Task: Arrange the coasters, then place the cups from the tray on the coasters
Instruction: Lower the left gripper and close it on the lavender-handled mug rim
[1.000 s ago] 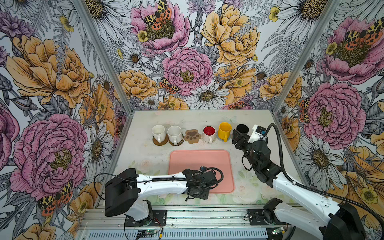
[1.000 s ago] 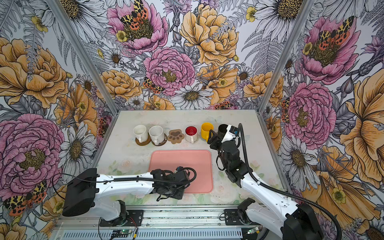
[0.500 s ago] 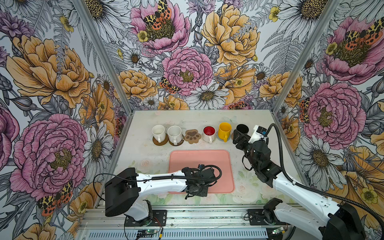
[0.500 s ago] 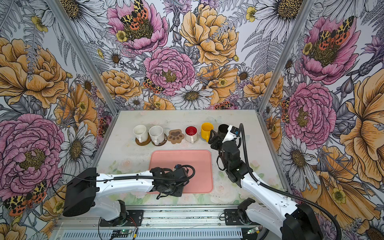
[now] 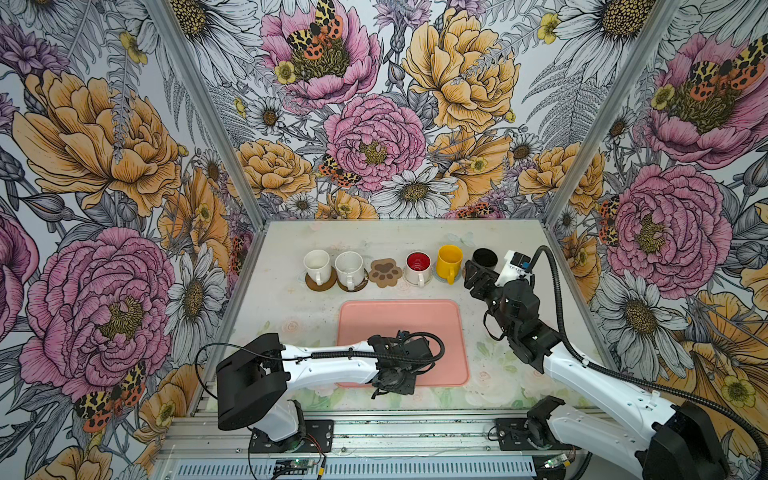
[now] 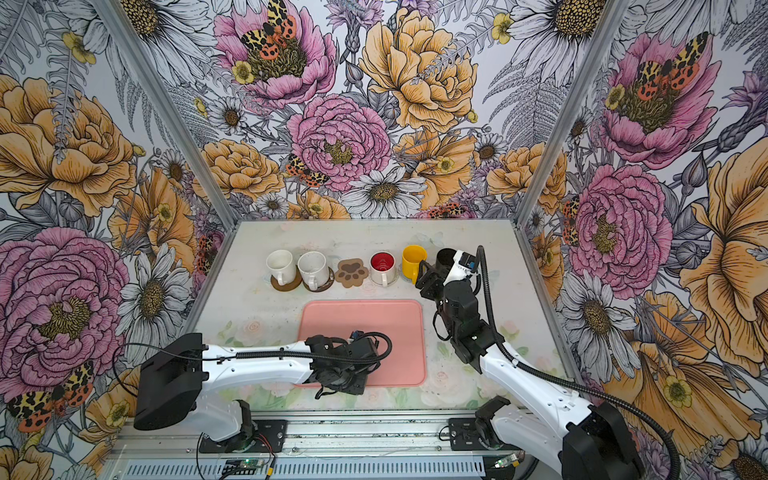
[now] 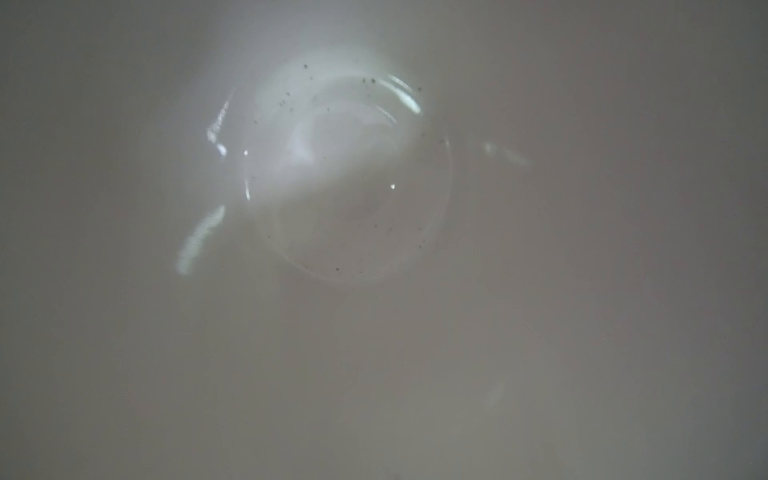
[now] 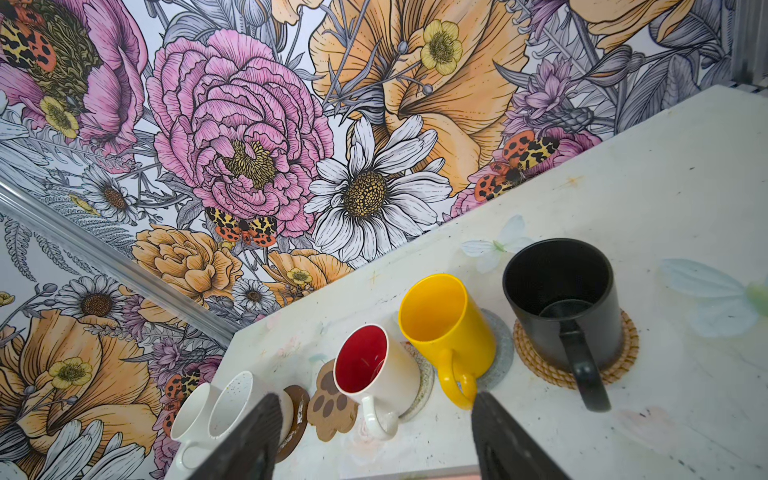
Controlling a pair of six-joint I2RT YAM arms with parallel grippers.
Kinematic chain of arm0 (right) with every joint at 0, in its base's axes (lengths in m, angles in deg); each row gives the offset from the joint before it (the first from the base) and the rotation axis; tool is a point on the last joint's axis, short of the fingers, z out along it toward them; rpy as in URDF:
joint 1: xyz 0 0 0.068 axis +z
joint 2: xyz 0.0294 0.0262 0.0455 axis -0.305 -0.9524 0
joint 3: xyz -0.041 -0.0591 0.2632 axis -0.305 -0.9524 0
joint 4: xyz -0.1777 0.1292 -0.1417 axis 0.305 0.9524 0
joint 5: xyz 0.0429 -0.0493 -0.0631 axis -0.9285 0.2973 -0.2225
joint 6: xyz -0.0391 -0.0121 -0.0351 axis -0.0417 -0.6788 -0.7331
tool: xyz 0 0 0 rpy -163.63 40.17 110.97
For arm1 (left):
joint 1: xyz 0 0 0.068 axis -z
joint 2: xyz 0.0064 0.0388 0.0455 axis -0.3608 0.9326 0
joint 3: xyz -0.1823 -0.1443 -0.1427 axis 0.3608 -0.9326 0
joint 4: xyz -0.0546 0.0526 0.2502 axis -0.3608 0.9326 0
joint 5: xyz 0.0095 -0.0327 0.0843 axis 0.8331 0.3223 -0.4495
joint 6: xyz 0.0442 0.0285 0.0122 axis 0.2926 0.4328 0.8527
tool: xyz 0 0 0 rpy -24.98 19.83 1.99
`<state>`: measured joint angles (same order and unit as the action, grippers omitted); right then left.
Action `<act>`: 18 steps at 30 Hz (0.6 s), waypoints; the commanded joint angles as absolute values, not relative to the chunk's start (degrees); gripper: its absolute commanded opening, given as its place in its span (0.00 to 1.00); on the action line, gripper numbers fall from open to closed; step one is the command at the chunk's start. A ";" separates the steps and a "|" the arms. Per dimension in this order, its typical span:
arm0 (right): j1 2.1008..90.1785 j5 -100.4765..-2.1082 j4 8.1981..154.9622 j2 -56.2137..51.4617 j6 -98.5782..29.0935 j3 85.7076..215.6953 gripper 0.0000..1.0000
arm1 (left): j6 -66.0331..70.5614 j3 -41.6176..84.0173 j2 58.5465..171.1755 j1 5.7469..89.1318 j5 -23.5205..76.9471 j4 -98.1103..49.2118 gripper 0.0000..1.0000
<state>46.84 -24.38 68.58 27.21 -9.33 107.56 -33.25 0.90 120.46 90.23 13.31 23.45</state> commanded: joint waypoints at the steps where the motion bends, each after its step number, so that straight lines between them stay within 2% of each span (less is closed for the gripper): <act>1: 46.36 -24.98 68.69 26.98 -8.44 108.22 0.74 | -32.63 1.93 120.78 89.53 11.25 23.35 0.26; 4: 46.20 -25.11 68.73 26.98 -8.44 108.20 0.74 | -32.64 1.85 120.87 89.44 11.19 23.36 0.25; 8: 46.07 -25.29 68.80 26.89 -8.23 108.17 0.74 | -32.80 1.70 120.95 89.44 11.01 23.31 0.17; 12: 46.07 -25.51 68.81 26.80 -8.15 108.25 0.74 | -32.51 1.69 121.13 89.27 11.01 23.41 0.00; 18: 45.89 -25.64 68.81 26.63 -8.07 108.21 0.74 | -32.19 1.80 120.93 89.13 10.58 23.60 0.00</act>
